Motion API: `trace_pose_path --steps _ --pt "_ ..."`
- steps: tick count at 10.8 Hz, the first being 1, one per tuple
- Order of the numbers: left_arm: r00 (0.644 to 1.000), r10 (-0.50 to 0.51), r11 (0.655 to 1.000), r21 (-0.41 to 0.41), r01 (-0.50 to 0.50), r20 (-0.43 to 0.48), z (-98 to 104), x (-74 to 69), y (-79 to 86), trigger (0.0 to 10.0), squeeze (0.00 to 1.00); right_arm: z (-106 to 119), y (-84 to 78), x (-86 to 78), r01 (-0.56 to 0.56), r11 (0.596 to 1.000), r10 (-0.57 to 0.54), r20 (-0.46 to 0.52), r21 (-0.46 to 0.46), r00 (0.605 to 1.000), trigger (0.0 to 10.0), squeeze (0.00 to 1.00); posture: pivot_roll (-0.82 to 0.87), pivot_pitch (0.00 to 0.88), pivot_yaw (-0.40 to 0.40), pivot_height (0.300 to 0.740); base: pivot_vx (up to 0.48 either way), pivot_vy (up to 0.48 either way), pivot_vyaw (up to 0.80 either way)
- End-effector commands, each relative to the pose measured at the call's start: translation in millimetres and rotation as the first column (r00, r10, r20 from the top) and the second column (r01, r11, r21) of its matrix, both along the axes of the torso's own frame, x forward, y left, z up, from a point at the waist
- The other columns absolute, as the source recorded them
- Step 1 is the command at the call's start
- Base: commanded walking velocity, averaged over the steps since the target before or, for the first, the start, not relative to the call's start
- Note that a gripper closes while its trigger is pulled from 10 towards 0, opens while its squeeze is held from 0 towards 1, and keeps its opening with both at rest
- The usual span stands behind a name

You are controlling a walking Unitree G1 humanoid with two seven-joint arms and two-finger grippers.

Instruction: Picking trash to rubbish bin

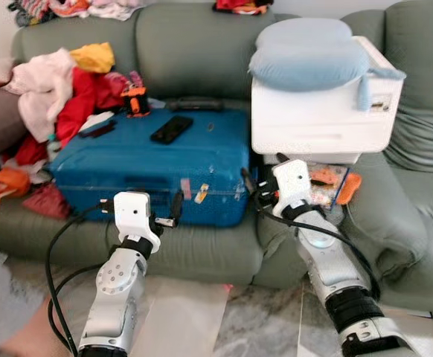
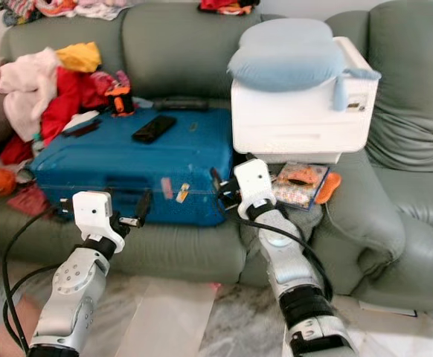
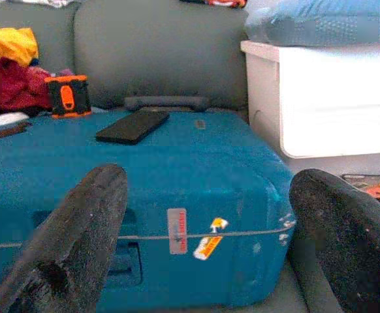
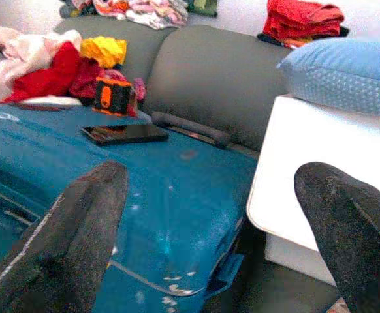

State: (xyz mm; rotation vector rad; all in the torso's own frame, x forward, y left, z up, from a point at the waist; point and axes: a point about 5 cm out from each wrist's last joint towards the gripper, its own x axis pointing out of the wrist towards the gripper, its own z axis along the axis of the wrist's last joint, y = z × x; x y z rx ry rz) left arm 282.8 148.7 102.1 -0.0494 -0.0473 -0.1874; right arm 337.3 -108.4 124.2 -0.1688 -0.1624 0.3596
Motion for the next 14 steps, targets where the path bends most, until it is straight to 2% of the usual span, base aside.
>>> trace_pose_path --steps 1,5,7,8,9,11,14 --pt "1.0 -0.001 1.0 0.016 0.001 0.012 3 0.8 3.0 10.0 0.0 4 3.4 2.2 -0.005 1.0 0.005 0.011 0.01 1.0 10.0 0.0 0.0 0.0 0.053 0.74 0.48 0.0 0.0" --pt "1.0 -0.003 1.0 0.022 0.003 0.001 0 -1.4 3.5 10.0 0.0 1 3.4 0.3 -0.003 1.0 0.003 0.005 0.013 1.0 10.0 0.0 0.0 0.0 0.054 0.74 0.48 0.0 0.0" --pt "1.0 0.01 1.0 0.02 -0.01 -0.015 -4 -1.1 5.2 10.0 0.0 -1 0.9 -0.3 0.005 1.0 -0.005 -0.001 0.011 1.0 10.0 0.0 0.0 0.0 0.055 0.74 0.191 0.0 0.0" --pt "0.999 0.023 0.998 0.051 -0.021 -0.043 -12 0.3 10.8 10.0 0.0 -6 -2.8 -0.7 0.02 1.0 -0.019 -0.022 0.013 1.0 10.0 0.0 0.0 0.0 0.055 0.74 0.0 0.0 0.0" --pt "0.994 0.067 0.994 0.093 -0.059 -0.084 -25 -0.1 23.3 10.0 0.0 -12 -6.7 -1.1 0.034 0.999 -0.033 -0.045 0.015 0.998 10.0 0.0 0.0 0.0 0.052 0.74 0.0 0.0 0.0" --pt "0.972 0.148 0.977 0.177 -0.116 -0.183 -55 -10.6 51.3 10.0 0.0 -27 -21.2 -1.8 0.095 0.995 -0.091 -0.116 0.026 0.989 10.0 0.0 0.0 0.0 0.051 0.74 0.0 0.0 0.0" --pt "0.954 0.171 0.967 0.226 -0.115 -0.248 -81 -25.9 58.3 10.0 0.0 -52 -34.5 -9.0 0.133 0.991 -0.134 -0.201 -0.018 0.97 10.0 0.0 0.01 0.0 0.049 0.74 0.0 0.0 0.0"
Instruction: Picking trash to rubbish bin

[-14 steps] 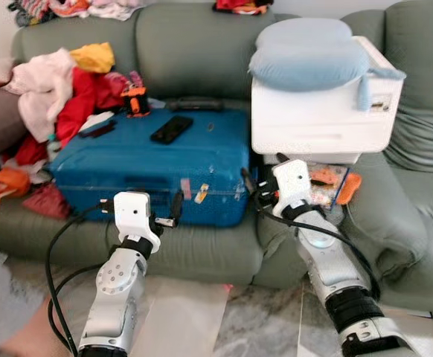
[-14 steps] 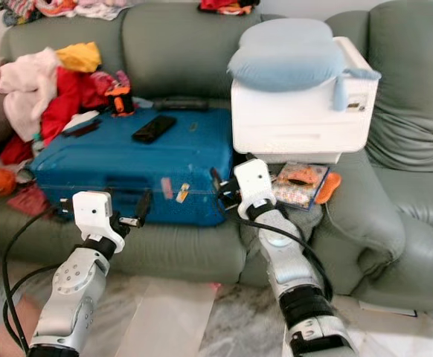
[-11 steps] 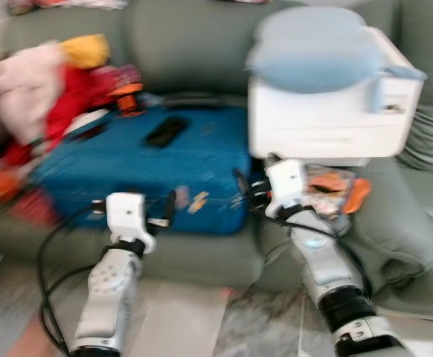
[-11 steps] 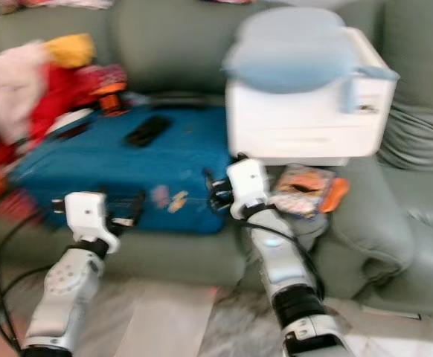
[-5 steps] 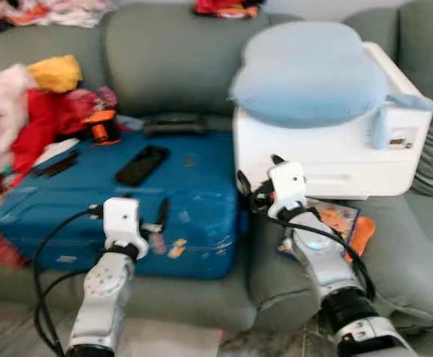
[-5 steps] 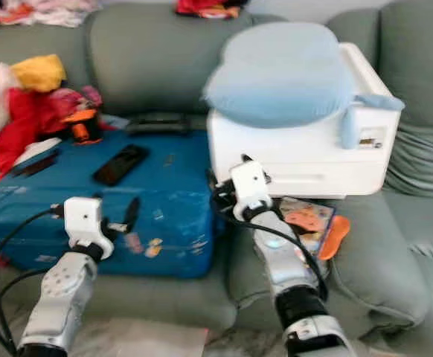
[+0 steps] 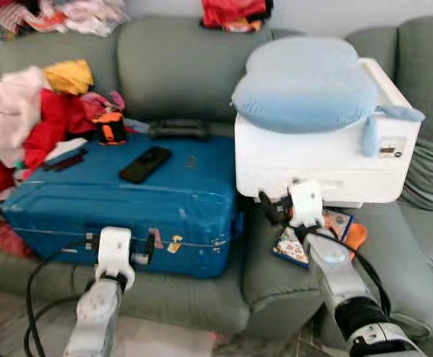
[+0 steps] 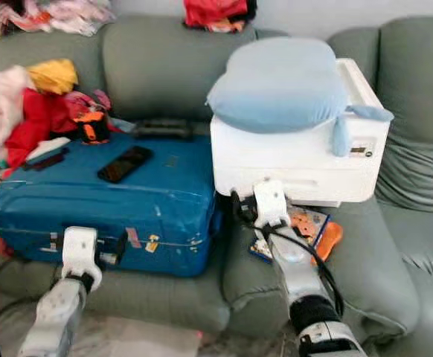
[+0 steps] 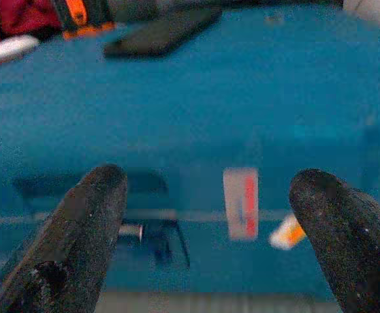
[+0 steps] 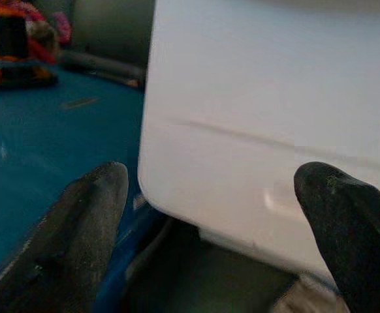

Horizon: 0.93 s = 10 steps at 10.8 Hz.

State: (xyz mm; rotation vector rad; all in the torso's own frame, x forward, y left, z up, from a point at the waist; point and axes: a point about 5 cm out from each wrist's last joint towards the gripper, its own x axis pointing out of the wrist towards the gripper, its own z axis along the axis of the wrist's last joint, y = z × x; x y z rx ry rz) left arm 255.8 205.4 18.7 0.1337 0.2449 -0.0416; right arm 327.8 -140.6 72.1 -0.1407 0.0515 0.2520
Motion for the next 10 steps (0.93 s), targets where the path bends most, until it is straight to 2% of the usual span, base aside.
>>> trace_pose_path --steps 1,3,5,6,7,9,10 --pt "1.0 0.008 1.0 0.031 -0.007 -0.023 -6 -4.0 4.5 10.0 0.0 -6 -6.7 -2.4 0.027 1.0 -0.027 -0.022 -0.011 0.999 10.0 0.0 0.01 0.0 0.048 0.74 0.0 0.0 0.0" --pt "0.995 0.028 0.999 0.041 -0.024 -0.098 -26 -19.3 11.2 10.0 0.0 -21 -16.0 -8.9 0.048 0.998 -0.051 -0.076 -0.037 0.996 10.0 0.0 0.01 0.0 0.047 0.74 0.0 0.0 0.0" --pt "0.971 0.078 0.997 0.045 -0.069 -0.227 -51 -38.9 21.3 10.0 0.0 -45 -28.9 -21.1 0.079 0.994 -0.092 -0.186 -0.073 0.978 10.0 0.0 0.01 0.0 0.047 0.74 0.0 0.0 0.0" --pt "0.943 0.106 0.994 0.053 -0.095 -0.315 -64 -51.9 26.7 10.0 0.0 -63 -38.4 -34.7 0.095 0.99 -0.122 -0.279 -0.108 0.953 10.0 0.0 0.01 0.0 0.046 0.74 0.0 0.0 0.0" --pt "0.927 0.116 0.993 0.046 -0.107 -0.356 -70 -57.5 27.4 10.0 0.0 -72 -42.8 -41.6 0.101 0.987 -0.137 -0.32 -0.126 0.938 10.0 0.0 0.01 0.0 0.047 0.74 0.0 0.0 0.0" --pt "0.855 0.157 0.986 0.022 -0.168 -0.494 -89 -80.2 30.2 10.0 0.0 -90 -56.9 -59.8 0.133 0.977 -0.192 -0.408 -0.168 0.893 10.0 0.0 0.0 0.0 0.046 0.74 0.0 0.0 0.0" --pt "0.844 0.149 0.987 0.019 -0.162 -0.515 -92 -85.9 30.1 10.0 0.0 -96 -65.6 -66.9 0.161 0.97 -0.226 -0.437 -0.181 0.87 10.0 0.0 0.0 0.0 0.046 0.74 0.0 0.0 0.0"
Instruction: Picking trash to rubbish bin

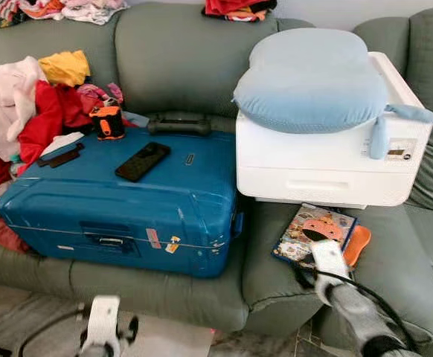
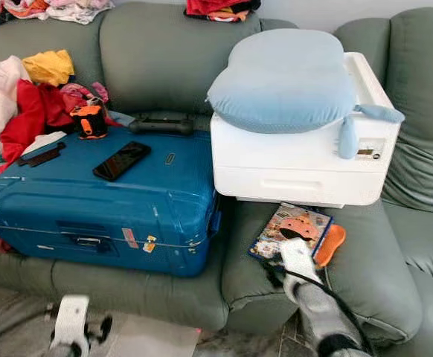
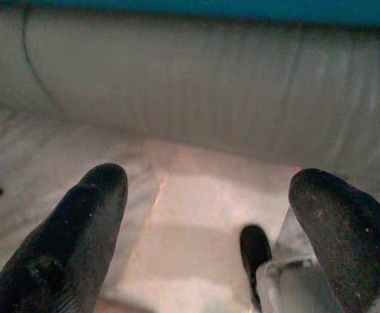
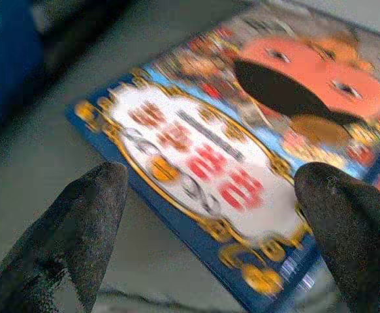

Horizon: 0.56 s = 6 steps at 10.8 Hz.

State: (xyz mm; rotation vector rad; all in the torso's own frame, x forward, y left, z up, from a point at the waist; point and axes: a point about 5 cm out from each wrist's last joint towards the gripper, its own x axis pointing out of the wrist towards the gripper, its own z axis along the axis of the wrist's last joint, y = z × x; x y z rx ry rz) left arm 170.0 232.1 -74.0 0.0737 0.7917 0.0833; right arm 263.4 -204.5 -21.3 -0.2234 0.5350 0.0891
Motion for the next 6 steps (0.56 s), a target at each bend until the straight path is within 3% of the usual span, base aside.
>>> trace_pose_path --steps 1,3,6 --pt "1.0 -0.007 1.0 0.007 0.007 -0.005 0 -1.5 3.8 10.0 0.0 -4 -4.5 -4.4 0.029 1.0 -0.029 -0.022 0.001 0.999 10.0 0.0 0.0 0.0 0.046 0.74 0.0 0.0 0.0" --pt "1.0 -0.001 1.0 0.017 0.002 -0.03 -2 -7.2 8.4 10.0 0.0 -5 -8.2 -7.7 0.016 0.999 -0.017 -0.03 -0.028 0.999 10.0 0.0 0.01 0.0 0.048 0.74 0.0 0.0 0.0" --pt "0.99 0.013 0.998 0.057 -0.005 -0.142 -10 -32.3 23.1 10.0 0.0 -18 -22.9 -28.1 0.05 0.997 -0.055 -0.1 -0.056 0.993 10.0 0.0 0.01 0.0 0.049 0.74 0.0 0.0 0.0"
